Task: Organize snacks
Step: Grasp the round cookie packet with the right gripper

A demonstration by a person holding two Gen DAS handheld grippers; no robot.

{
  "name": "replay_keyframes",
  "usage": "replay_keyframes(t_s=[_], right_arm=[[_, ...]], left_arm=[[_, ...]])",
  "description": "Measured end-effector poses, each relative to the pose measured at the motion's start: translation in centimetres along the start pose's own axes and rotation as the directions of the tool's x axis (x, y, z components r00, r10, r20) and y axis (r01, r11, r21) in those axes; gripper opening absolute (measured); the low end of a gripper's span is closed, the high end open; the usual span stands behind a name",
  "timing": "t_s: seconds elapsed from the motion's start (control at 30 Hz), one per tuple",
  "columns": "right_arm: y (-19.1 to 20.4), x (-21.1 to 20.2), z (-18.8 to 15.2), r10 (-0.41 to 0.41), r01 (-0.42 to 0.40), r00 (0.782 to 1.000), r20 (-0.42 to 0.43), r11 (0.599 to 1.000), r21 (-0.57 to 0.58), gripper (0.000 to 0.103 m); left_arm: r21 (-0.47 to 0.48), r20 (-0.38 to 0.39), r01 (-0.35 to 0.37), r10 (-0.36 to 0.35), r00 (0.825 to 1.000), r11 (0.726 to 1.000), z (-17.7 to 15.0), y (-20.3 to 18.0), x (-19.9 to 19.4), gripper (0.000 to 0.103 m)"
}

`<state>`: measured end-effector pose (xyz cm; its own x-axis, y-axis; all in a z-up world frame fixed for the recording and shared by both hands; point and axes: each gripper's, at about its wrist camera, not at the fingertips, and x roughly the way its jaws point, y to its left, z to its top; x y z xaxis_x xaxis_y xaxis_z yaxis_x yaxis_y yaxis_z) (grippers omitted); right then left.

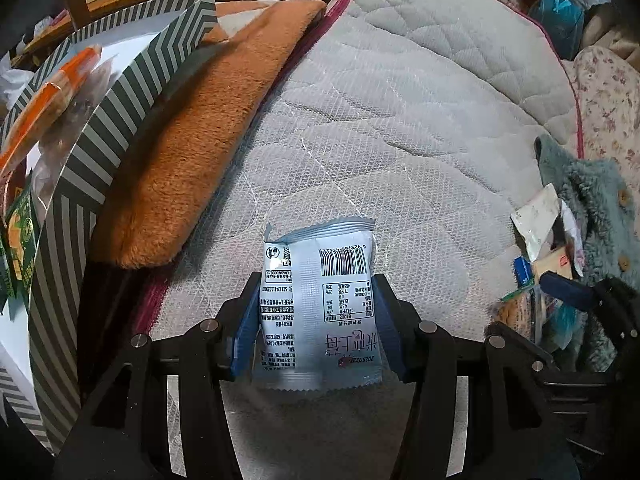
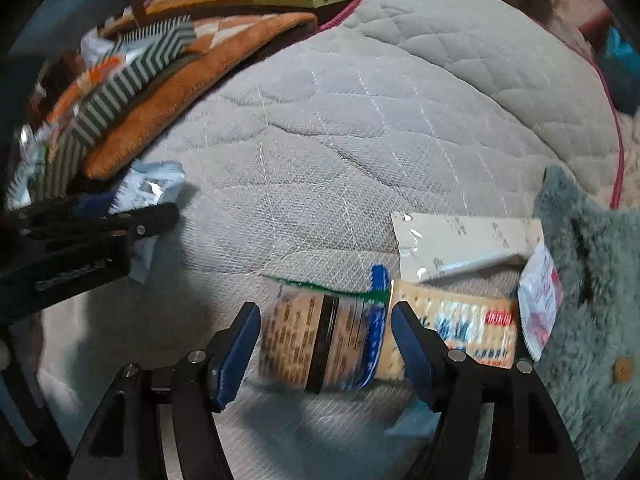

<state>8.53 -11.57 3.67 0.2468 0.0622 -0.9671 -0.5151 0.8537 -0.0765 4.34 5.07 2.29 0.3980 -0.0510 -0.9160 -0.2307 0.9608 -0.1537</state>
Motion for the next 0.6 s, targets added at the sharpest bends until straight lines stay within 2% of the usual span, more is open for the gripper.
replay_keyframes(t_s=[0.13,0.27,0.43,0.53,0.6], right_arm=[[-0.3,-0.8,-0.9,-0.003,0.002,1.000,0.012,0.999,0.034,0.067],[-1.1,-1.2,-2.7,0.049,-0.052,0.998,0.032,0.992,0.111,0.067],[-0.2,-0.9,-2.5,0.016,-0.019,0.999,0.033,0.996,0.090,0.068],[0.8,-0.8,-2.1,-0.039,0.038,0.999,0.035,0.998,0.041,0.060],[1.1,-1.3,-1.9,-0.019,0.017,0.998,0.053,0.999,0.038,0.048]], left_arm=[[0.023,0.009,-0.014,0.014,1.000,1.000,-0.1,-0.3,0.1,0.053],[0.024,0.019,-0.021,0.021,1.000,0.999,-0.3,-0.3,0.1,0.053],[0.044,0.037,-0.043,0.041,0.998,0.998,-0.6,-0.6,0.1,0.054],[0.062,0.043,-0.045,0.043,0.998,0.997,-0.7,-0.6,0.0,0.053],[0.067,0.042,-0.044,0.041,0.998,0.997,-0.8,-0.5,-0.2,0.053]])
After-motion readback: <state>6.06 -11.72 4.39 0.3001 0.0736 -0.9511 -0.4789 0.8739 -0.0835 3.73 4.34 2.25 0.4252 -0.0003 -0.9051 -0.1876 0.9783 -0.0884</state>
